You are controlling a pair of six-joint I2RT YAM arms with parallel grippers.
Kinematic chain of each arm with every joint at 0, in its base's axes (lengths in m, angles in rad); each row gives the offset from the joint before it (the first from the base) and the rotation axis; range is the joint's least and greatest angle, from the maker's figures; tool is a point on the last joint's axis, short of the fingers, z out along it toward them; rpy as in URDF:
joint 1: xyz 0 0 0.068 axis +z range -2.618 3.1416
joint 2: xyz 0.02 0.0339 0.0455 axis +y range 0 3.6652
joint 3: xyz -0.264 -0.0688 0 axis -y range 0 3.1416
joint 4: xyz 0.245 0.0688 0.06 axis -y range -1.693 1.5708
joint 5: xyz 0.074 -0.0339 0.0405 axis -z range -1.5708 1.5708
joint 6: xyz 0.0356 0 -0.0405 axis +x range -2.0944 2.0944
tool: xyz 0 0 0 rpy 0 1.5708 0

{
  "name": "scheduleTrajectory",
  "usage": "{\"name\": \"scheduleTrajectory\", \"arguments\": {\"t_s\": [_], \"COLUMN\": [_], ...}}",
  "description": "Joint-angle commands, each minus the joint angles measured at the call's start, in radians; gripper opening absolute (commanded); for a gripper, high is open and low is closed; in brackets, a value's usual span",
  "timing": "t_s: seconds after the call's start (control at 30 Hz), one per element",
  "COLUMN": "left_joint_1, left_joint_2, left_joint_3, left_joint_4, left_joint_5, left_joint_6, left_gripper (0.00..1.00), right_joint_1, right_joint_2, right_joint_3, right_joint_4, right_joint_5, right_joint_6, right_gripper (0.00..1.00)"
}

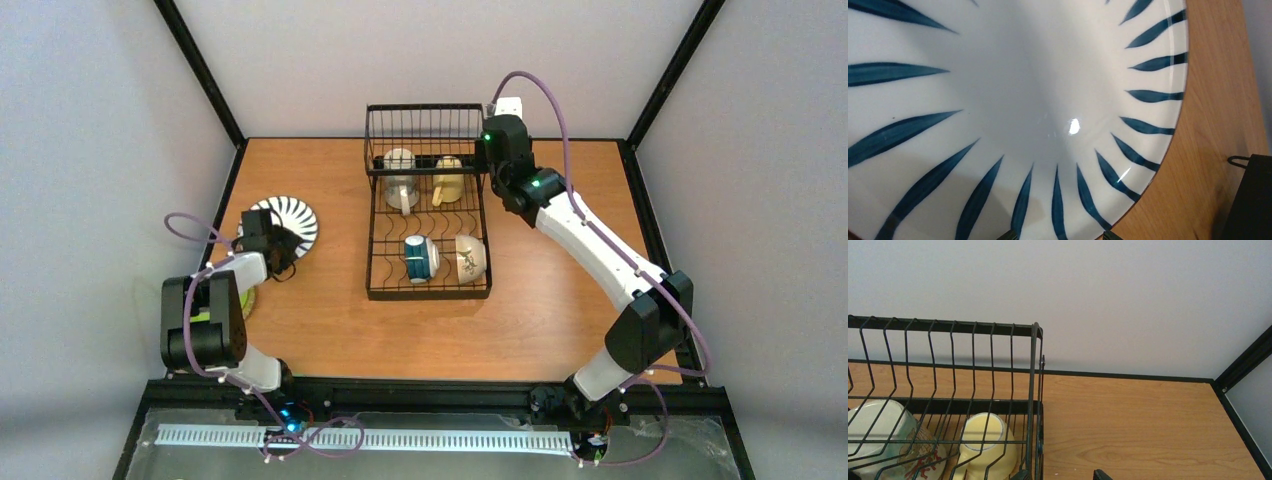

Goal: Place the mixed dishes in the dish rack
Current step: Move the plate to the center of the board.

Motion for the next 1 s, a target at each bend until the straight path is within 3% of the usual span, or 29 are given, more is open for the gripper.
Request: {"name": "scheduleTrajectory", "arguments": {"t_s": [0.0, 0.97], "left_joint_1": [-0.016, -0.065], "left_joint_2": [0.010, -0.094], "left_joint_3": [-0.101, -0.105], "left_joint_4": [-0.200, -0.319], "left_joint_5": [-0.006, 0.030], "left_joint_6": [0.028, 0.061], "left_gripper": [0.99, 0.98], "right_joint_1": [-0.008, -0.008], "right_joint_2": [-0.023, -0.022], "right_joint_3": [-0.025, -0.024], "right_joint_4": [-0.004, -0.003], "right_joint_5": [0.009, 0.007], "right_joint_6": [0.030, 0.030], "right_gripper": [0.75, 0.75]}}
